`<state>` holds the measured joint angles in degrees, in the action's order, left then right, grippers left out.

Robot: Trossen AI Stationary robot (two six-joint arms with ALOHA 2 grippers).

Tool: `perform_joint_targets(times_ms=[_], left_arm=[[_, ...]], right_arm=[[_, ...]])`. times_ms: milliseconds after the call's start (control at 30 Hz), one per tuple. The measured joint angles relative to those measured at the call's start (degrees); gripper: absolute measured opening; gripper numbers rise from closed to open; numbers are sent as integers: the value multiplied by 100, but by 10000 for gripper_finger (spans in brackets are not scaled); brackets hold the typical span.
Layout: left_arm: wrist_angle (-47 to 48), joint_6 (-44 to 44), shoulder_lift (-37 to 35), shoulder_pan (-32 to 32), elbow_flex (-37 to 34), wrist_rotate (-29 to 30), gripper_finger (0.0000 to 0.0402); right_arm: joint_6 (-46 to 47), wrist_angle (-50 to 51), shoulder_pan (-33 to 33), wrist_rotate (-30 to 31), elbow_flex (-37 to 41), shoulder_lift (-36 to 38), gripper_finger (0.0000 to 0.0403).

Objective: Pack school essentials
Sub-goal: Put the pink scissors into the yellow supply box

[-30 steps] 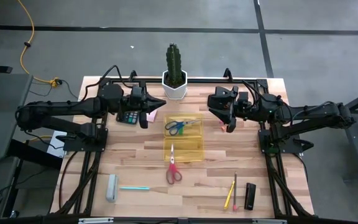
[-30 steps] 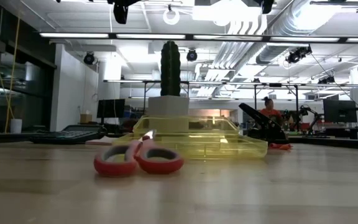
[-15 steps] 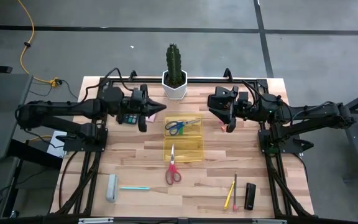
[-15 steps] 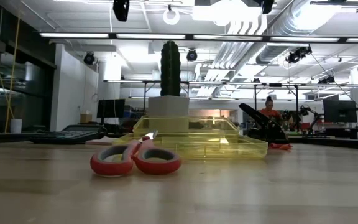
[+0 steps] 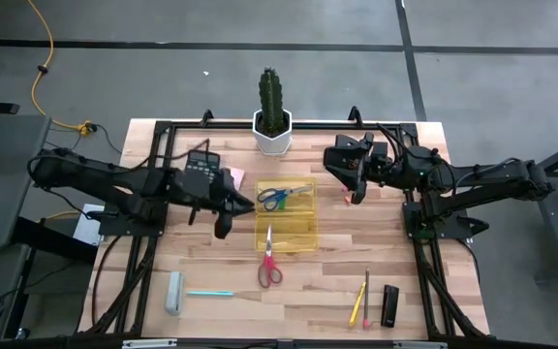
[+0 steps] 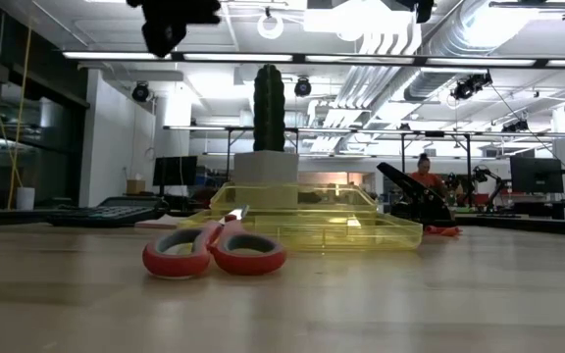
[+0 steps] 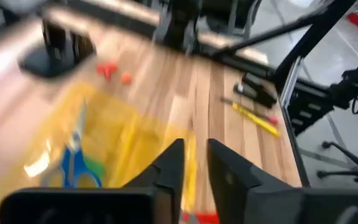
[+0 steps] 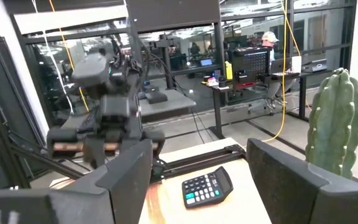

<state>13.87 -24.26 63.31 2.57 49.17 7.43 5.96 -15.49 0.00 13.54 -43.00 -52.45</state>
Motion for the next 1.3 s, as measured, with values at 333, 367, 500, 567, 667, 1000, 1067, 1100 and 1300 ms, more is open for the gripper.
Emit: perform_joint_targets(times_ms=[333,367,500,567,667,1000,1067,1100,1300], left_arm=[[446,-1799,986,651,0,255,207],[542,-1951,1047,677,0,251,217],[910,-2242,1196,725,-4,-122,239],[916,-2200,1236,723,0,-428,240],[851,-2116,1239,723,0,-715,239],[840,-4083,1318,778,2,-300,241],[930,-4674,1365,917,-6,5,241],[865,-4995,1422,1007,-1,180,241],[198,-6602,2054,1495,13,552,241]], right_arm=[[7,35,-1,3,0,0,254],[37,35,2,27,0,0,254],[283,33,2,293,0,0,254],[307,33,2,425,0,0,254],[354,35,1,588,0,2,254],[429,185,-1,737,0,2,254],[423,302,-1,737,0,2,254],[422,354,-1,737,0,2,254],[386,632,-1,727,-4,1,254]])
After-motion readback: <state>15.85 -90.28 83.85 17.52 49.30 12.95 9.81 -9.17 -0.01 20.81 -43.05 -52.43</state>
